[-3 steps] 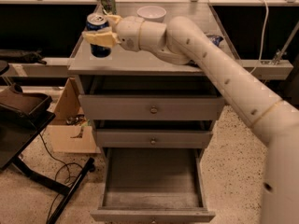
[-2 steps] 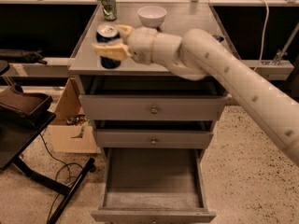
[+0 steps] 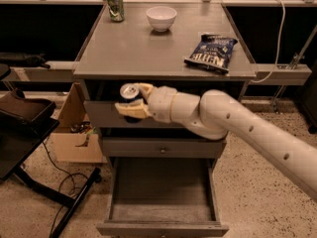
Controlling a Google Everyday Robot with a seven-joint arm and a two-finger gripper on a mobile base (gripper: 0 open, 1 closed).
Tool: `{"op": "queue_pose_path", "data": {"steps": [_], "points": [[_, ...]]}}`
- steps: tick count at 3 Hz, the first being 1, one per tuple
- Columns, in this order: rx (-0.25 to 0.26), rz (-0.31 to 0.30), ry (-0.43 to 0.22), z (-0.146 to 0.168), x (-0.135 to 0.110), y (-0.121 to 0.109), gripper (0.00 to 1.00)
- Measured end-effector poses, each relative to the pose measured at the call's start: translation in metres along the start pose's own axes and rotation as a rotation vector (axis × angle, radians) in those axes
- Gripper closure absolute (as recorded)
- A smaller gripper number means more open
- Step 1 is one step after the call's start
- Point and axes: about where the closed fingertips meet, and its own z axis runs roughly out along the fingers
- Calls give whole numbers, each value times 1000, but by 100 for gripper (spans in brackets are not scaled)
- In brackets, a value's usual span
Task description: Place pepsi can into bottom drawer
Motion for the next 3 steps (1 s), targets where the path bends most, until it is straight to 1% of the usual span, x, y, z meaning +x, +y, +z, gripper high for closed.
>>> {"op": "queue_pose_path", "data": {"steps": [1,2,3], "points": [[62,13,6,-3,71,22,100],[183,51,-9,-13,132,29,100],[219,140,-25,-12,178,36,100]]}}
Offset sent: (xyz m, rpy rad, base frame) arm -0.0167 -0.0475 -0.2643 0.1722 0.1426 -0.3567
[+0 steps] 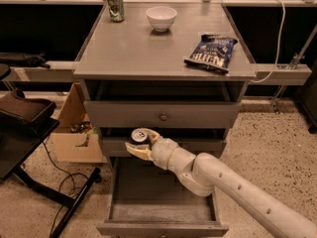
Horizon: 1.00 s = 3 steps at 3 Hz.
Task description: Place pepsi can into bottom drawer
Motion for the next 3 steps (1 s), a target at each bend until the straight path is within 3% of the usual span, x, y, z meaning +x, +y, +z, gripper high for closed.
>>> {"op": "queue_pose_path", "data": {"steps": [1,2,3], "points": [[-1,4,-1,0,1,1,100],[-19,16,9,8,18,2,100],[-51,5,19,2,64,-7,100]]}}
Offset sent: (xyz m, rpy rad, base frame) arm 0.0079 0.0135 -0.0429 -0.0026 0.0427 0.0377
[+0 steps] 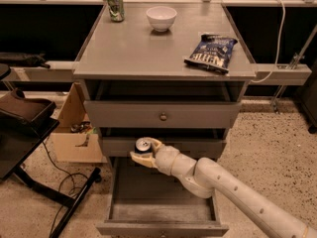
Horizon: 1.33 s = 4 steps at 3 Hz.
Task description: Place pepsi can into bottom drawer
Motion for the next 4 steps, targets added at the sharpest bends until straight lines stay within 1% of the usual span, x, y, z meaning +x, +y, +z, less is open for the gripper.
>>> {"op": "queue_pose_path", "data": {"steps": [1,2,3,4], "points": [[-87,-69,9,-11,53,-9,100],[-160,-98,20,-20,100,-14,100],[-176,-83,43,-33,143,-18,100],[-178,-82,51,-33,152,-19,100]]}}
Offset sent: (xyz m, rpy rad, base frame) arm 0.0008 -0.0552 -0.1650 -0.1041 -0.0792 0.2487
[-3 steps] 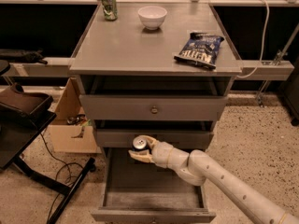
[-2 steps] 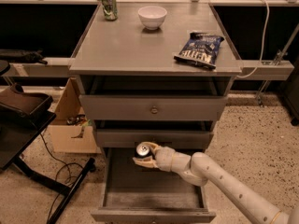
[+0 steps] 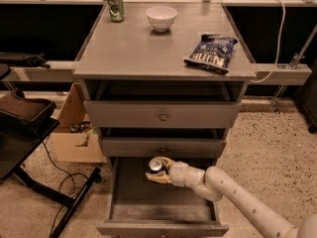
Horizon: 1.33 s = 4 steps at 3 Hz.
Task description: Place pepsi can into bottom drawer
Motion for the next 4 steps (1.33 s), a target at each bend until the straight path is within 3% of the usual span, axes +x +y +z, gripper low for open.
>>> {"op": "queue_pose_path", "data": {"steps": [1,2,3,4], "points": [[-4,-5,11,8,3,2,100],[-47,9,11,21,49,13,100],[-119,41,-4,31,112,25,100],[-197,50,-25,31,155,35,100]]}}
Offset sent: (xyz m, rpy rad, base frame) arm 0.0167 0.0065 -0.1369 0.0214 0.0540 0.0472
